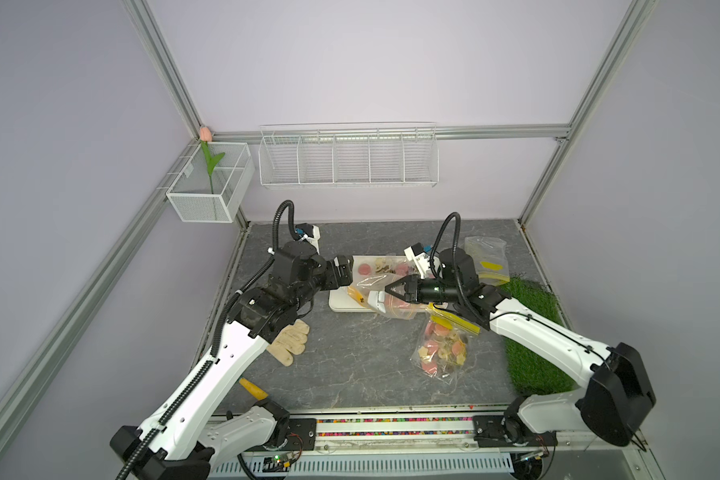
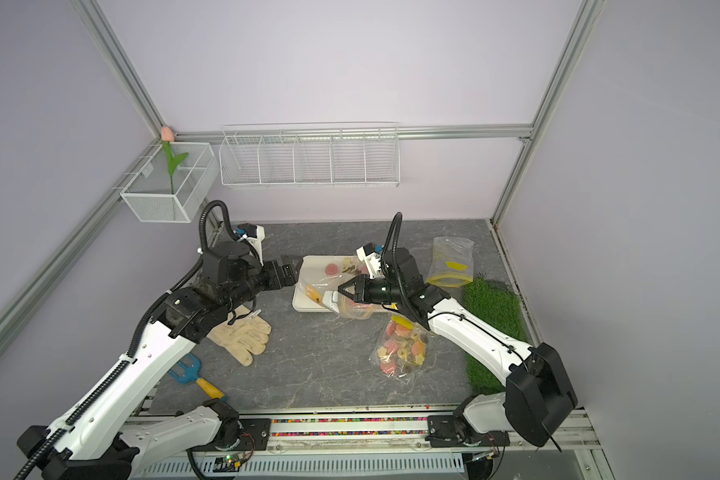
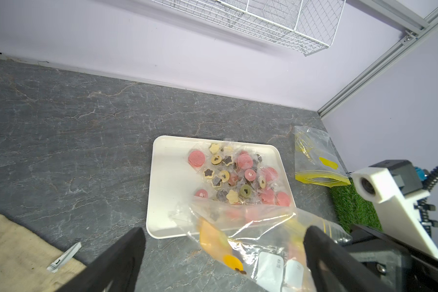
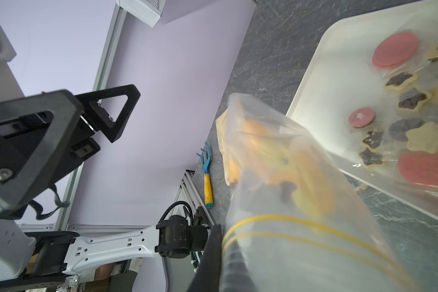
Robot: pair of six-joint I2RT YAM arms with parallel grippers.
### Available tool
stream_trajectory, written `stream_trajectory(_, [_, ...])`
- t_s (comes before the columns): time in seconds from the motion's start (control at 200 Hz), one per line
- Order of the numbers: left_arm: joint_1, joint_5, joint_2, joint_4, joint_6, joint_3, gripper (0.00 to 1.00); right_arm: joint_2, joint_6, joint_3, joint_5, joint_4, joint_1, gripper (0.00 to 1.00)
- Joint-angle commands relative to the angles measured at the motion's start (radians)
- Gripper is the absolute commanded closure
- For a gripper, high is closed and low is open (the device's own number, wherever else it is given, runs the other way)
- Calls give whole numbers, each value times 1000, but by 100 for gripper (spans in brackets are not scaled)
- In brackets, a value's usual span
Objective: Pour cookies out of the ziploc bag
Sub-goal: 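Pour the cookies out of the ziploc bag onto the tray, then place the ziploc bag at the center of the board.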
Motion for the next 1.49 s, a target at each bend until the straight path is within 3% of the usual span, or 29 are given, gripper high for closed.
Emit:
stream_trajectory(0.0, [14, 14, -38, -19, -11, -15, 0, -55, 49, -28, 52, -5, 33, 93])
stream_trajectory(0.34, [33, 14, -181, -40, -26, -106, 0, -97, 138, -77, 102, -4, 136, 93])
stream_trajectory(0.61, [53, 3, -226, -49, -11, -141, 1, 18, 200, -30, 96, 111, 237, 93])
stream_trajectory(0.73, [65, 26, -204, -55, -9, -120, 0, 104, 306, -46, 72, 291, 273, 93])
stream_trajectory(0.92, [67, 55, -157, -79, 0, -62, 0, 291, 568, -96, 92, 775, 344, 93])
stream_trajectory(1.1, [67, 40, -167, -74, -5, -67, 0, 454, 651, -104, 91, 974, 377, 93])
stream_trajectory(1.49, [67, 38, -136, -33, -27, -92, 0, 362, 475, -159, 109, 666, 346, 93])
